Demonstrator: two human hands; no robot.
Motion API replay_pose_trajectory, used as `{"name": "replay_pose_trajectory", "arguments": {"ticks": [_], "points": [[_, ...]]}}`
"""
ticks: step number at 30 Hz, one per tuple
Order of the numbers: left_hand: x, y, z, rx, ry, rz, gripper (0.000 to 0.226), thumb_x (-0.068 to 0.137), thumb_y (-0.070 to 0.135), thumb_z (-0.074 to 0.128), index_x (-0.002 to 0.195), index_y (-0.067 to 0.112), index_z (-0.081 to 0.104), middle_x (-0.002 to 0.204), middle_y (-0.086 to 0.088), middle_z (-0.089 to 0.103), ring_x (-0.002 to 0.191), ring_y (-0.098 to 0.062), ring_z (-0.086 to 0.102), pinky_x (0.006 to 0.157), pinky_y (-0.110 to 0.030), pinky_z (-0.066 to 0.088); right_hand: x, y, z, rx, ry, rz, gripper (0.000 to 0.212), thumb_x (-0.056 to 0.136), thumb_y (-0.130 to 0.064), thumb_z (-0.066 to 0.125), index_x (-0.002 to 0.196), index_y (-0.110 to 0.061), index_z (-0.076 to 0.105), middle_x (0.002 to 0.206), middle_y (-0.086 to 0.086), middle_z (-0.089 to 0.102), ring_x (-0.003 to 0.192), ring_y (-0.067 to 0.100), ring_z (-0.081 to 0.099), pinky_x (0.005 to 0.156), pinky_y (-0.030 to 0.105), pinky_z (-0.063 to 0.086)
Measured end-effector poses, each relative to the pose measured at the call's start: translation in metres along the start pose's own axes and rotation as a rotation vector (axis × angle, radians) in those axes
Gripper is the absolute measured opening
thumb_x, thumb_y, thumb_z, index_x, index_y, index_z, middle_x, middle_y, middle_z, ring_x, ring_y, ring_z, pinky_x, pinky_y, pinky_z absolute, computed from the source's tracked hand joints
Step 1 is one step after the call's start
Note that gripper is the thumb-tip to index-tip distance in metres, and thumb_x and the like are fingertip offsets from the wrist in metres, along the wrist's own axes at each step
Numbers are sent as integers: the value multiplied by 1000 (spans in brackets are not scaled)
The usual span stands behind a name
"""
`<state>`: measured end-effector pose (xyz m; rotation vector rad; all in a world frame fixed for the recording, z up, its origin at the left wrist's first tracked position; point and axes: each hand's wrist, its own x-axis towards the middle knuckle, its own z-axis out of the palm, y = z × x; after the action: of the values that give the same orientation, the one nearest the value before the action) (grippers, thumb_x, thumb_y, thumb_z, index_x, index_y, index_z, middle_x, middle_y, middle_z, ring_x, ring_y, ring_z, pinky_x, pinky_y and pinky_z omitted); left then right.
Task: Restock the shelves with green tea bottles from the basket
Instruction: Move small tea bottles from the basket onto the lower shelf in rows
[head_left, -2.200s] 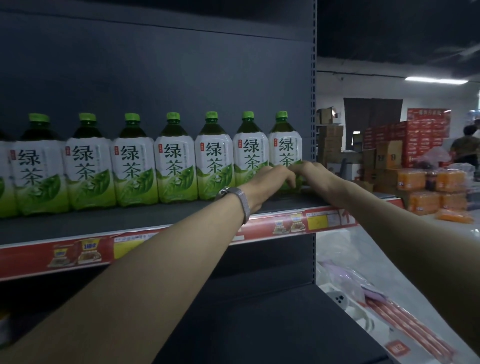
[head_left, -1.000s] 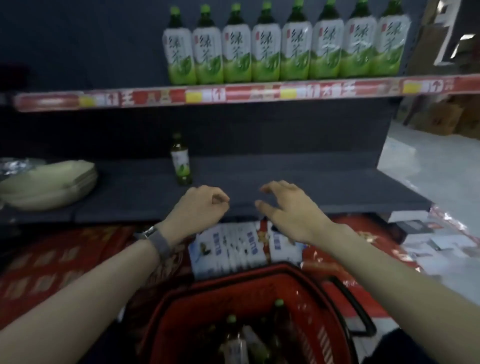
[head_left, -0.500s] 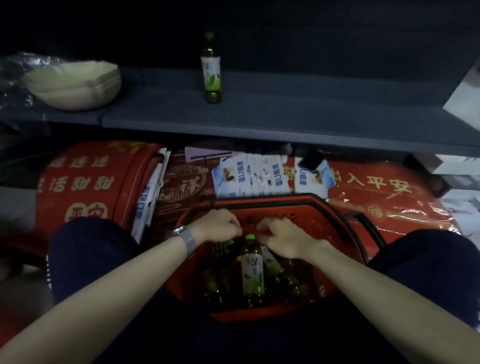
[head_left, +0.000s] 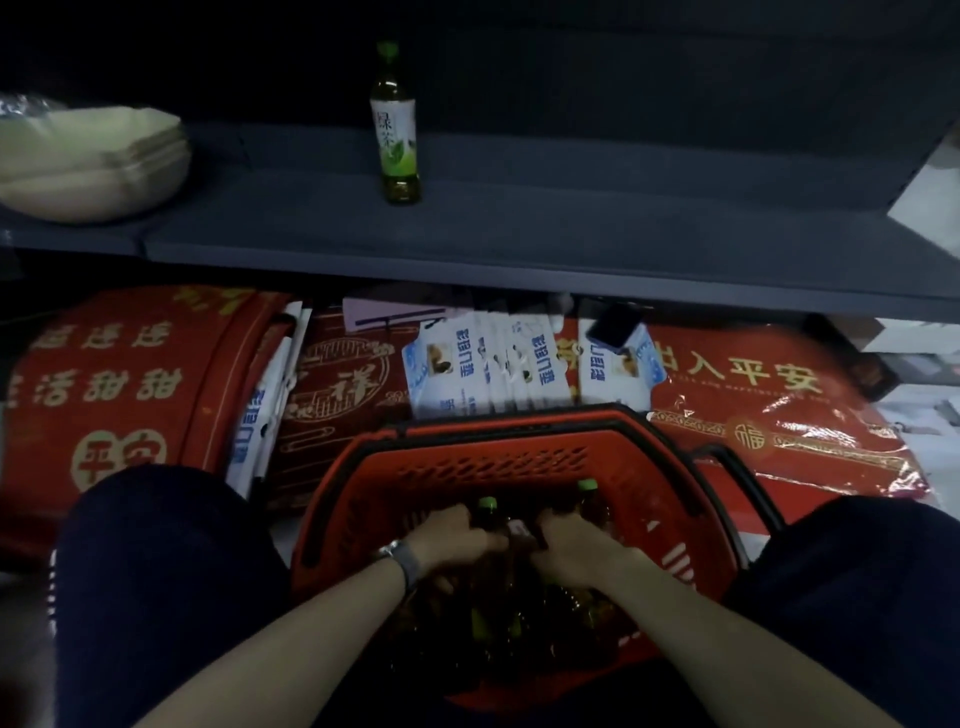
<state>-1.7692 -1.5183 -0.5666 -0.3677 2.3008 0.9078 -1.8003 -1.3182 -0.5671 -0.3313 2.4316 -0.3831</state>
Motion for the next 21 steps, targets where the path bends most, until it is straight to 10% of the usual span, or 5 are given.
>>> {"name": "replay_pose_trajectory", "arguments": {"ticks": [7, 21], "points": [[10, -8, 25, -28, -88, -35, 92, 73, 64, 77, 145, 15, 46, 129, -3, 68, 101, -15, 66, 75, -20, 50, 17, 6, 22, 45, -63, 132, 60, 99, -44, 49, 148, -10, 47, 143, 21, 59, 131, 41, 60, 105, 39, 50], [7, -19, 17, -165, -45, -3, 63, 57, 43, 84, 115, 24, 69, 104, 4, 76, 89, -8, 71, 66, -24, 58, 18, 8, 30, 12, -18, 186, 46, 83, -36, 76, 118, -8, 66, 124, 15, 66, 114, 35, 69, 87, 34, 57]]}}
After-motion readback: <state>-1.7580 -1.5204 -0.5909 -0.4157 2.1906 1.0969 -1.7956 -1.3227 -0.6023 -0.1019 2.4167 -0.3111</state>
